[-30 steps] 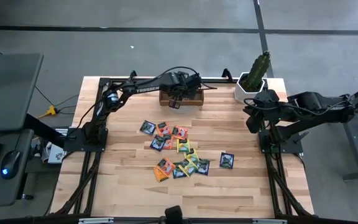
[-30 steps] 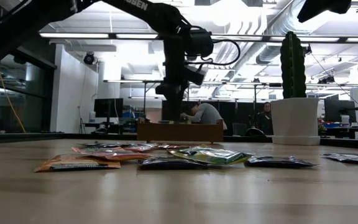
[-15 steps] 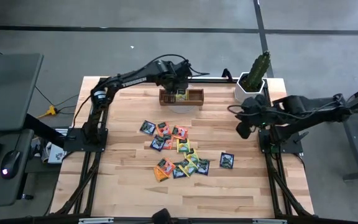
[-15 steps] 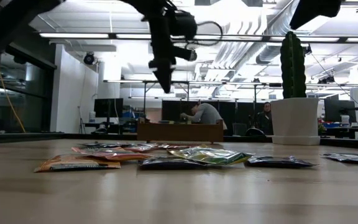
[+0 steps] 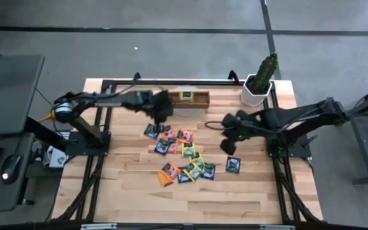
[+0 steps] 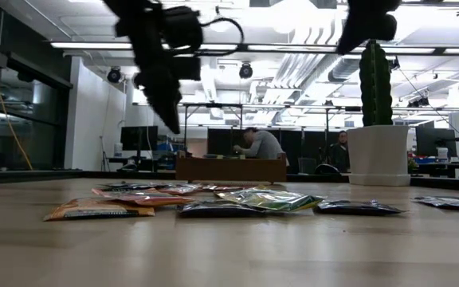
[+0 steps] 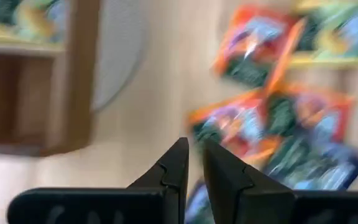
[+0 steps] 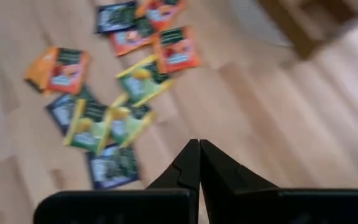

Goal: Pick & Place Tea
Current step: Put the bottom yellow tea bag in the middle compartment of the organizer

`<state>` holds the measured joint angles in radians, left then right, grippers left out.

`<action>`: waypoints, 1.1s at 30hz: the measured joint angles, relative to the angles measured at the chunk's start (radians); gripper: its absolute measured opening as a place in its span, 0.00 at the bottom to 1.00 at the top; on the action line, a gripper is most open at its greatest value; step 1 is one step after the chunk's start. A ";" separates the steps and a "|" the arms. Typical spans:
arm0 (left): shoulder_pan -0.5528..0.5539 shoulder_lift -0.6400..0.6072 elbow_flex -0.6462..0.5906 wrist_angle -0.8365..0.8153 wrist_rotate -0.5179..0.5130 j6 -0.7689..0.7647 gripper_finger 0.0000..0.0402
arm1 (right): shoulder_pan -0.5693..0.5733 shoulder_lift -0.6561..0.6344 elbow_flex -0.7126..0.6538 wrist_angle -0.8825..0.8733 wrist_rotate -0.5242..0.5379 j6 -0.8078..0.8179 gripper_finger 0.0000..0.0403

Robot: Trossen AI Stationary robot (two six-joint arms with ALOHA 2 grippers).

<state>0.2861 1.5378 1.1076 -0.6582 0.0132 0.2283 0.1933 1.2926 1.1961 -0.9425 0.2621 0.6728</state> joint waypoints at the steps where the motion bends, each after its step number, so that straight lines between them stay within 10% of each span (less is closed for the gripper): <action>1: -0.025 -0.020 -0.042 0.059 0.013 -0.031 0.11 | 0.009 0.027 0.000 0.033 -0.012 -0.001 0.00; 16: -0.389 0.032 -0.163 0.407 0.057 -0.140 0.11 | 0.189 0.425 0.000 0.460 -0.089 0.301 0.00; 33: -0.457 0.197 -0.162 0.593 0.166 -0.185 0.11 | 0.285 0.629 -0.001 0.559 0.027 0.558 0.00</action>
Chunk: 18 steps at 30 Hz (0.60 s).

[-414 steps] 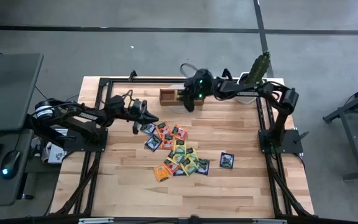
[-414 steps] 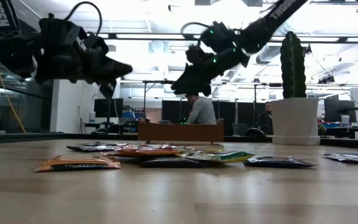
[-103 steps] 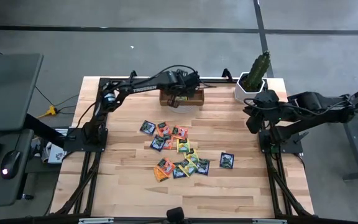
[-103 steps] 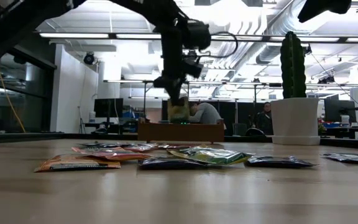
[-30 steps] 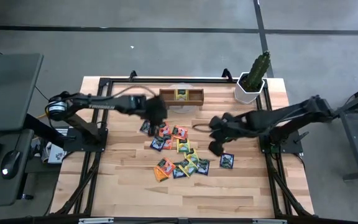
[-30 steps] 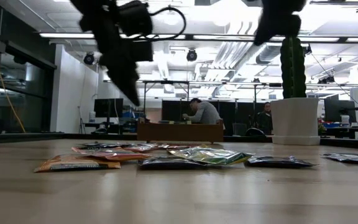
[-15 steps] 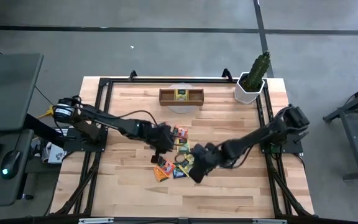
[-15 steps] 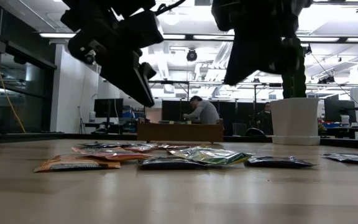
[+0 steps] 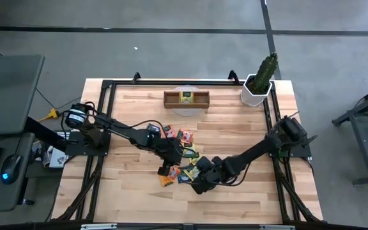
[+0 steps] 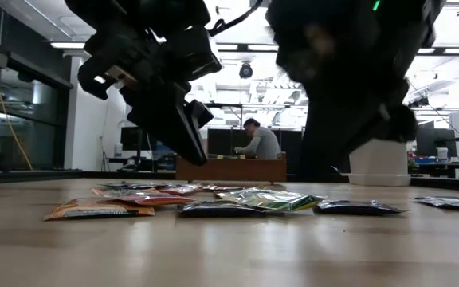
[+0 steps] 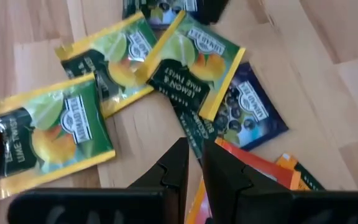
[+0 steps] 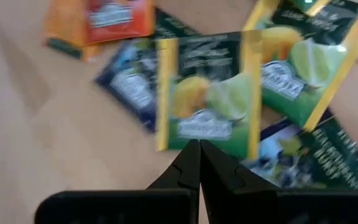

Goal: Pick & Place Tea
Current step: Put the bottom yellow tea bag in the middle compartment of the organizer

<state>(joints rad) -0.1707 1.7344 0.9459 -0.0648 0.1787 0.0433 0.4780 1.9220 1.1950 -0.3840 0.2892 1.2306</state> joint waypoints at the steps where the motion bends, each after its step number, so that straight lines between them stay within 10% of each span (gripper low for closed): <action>1: 0.000 0.000 0.000 -0.003 0.000 0.000 0.11 | -0.002 0.007 0.000 0.001 0.000 -0.001 0.00; 18: 0.000 0.001 0.000 0.067 -0.004 -0.026 0.11 | -0.026 0.037 0.001 0.010 -0.013 -0.008 0.00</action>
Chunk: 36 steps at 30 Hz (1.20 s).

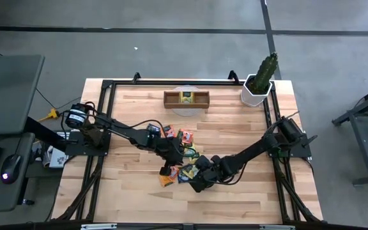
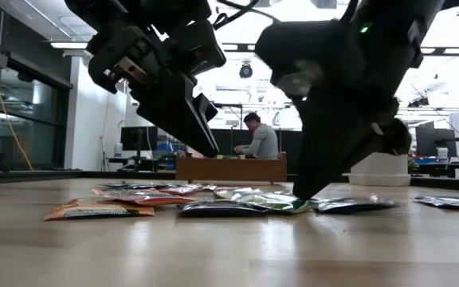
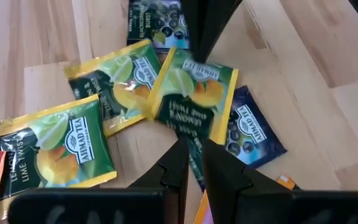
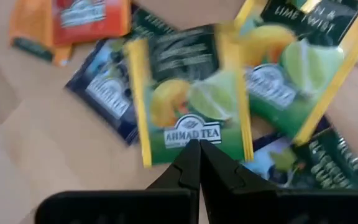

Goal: Pick & Place Tea
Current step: Put the bottom yellow tea bag in the middle compartment of the organizer

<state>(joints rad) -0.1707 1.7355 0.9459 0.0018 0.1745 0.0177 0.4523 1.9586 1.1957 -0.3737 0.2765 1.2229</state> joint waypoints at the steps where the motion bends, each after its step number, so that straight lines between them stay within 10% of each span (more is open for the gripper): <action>1: 0.000 0.000 0.000 0.000 -0.004 -0.001 0.11 | -0.004 0.004 0.000 0.004 -0.004 0.002 0.00; 36: 0.001 0.117 0.000 0.064 0.101 -0.158 0.11 | -0.061 0.064 0.003 0.036 -0.164 0.034 0.00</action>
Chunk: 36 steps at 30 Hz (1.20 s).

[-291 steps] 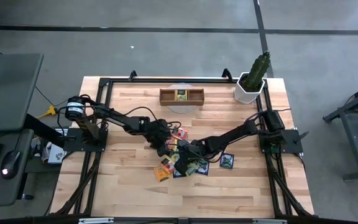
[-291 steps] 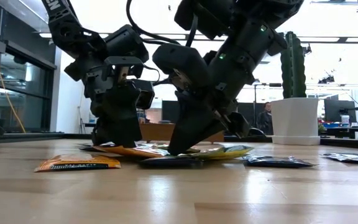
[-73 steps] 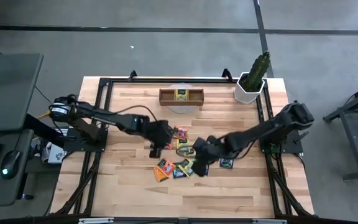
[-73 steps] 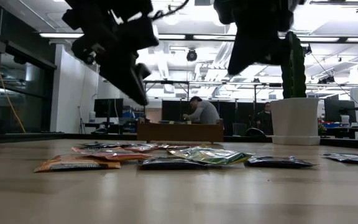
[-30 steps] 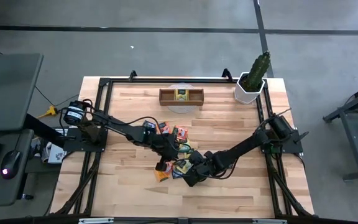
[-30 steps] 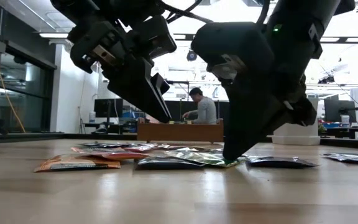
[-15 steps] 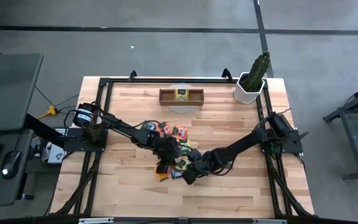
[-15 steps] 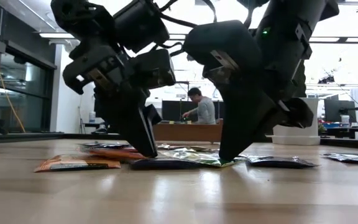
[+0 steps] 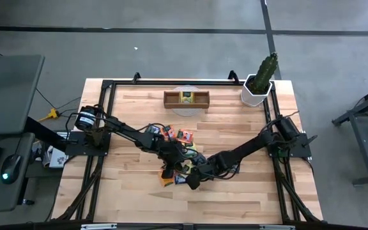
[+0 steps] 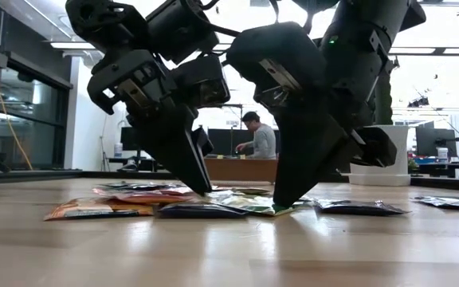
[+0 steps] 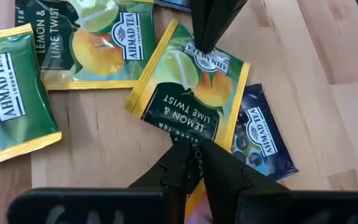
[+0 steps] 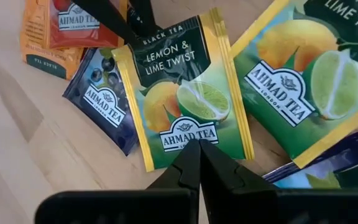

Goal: Pick & Place Tea
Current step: Put the bottom yellow tea bag in the middle compartment of the organizer

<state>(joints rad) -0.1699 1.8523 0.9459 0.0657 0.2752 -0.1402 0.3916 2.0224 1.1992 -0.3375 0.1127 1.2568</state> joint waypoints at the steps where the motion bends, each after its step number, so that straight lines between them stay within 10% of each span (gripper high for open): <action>1: 0.000 0.000 0.000 0.002 0.000 0.000 0.11 | 0.000 0.000 0.000 0.000 0.000 0.000 0.00; 22: 0.068 0.000 0.000 0.016 0.104 -0.046 0.12 | 0.001 0.000 -0.003 0.011 0.008 0.000 0.00; 36: 0.118 0.000 0.000 -0.010 0.206 -0.285 0.49 | 0.002 0.001 -0.004 0.011 0.029 -0.004 0.00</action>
<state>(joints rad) -0.0523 1.8523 0.9463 0.0561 0.4816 -0.4252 0.3931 2.0235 1.1950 -0.3268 0.1413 1.2530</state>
